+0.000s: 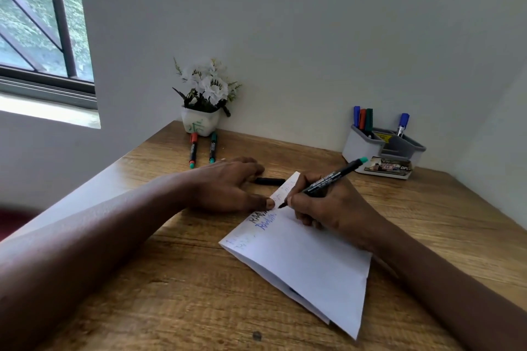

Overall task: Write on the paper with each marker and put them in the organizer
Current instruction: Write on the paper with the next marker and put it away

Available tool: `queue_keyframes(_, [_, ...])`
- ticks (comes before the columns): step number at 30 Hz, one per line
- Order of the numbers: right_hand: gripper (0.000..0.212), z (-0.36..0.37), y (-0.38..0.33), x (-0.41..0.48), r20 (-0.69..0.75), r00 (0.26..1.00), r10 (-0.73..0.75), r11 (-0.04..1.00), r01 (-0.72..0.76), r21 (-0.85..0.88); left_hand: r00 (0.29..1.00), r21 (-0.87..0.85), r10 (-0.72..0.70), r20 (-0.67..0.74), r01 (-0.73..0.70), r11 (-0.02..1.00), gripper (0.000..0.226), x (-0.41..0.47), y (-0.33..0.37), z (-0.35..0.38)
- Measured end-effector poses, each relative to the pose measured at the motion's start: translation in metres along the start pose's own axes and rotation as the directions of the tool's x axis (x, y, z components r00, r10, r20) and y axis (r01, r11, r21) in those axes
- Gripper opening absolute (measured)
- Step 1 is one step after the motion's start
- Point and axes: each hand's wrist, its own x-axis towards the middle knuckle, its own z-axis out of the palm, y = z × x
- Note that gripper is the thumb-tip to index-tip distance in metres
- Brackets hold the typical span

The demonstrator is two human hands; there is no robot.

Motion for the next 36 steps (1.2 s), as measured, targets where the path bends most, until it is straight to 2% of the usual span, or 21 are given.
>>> queue_keyframes(5, [0.01,0.0037,0.0019,0.0048,0.005,0.996,-0.087,0.989,0.087,-0.123,1.0,-0.009,0.006,-0.006,-0.006,1.0,0.085,0.0002,-0.0012,0.0009])
queue_keyframes(17, [0.021,0.0058,0.0051,0.005,-0.012,0.992,-0.128,0.986,0.126,-0.11,1.0,-0.009,0.012,-0.019,-0.012,1.0,0.084,-0.0012,-0.0013,0.0012])
queue_keyframes(27, [0.021,0.0062,0.0054,0.0067,0.013,0.987,-0.157,0.978,0.158,-0.137,1.0,-0.006,0.011,-0.011,-0.011,1.0,0.081,-0.0028,0.0018,0.0001])
queue_keyframes(31, [0.02,0.009,0.0077,0.0089,-0.05,0.983,-0.175,0.972,0.165,-0.17,1.0,-0.005,0.01,-0.009,-0.01,1.0,0.081,-0.0031,0.0025,0.0])
queue_keyframes(36, [0.014,0.0094,0.0091,0.0084,-0.064,0.981,-0.185,0.969,0.171,-0.18,1.0,-0.017,0.009,-0.011,-0.01,1.0,0.082,-0.0037,0.0022,-0.0003])
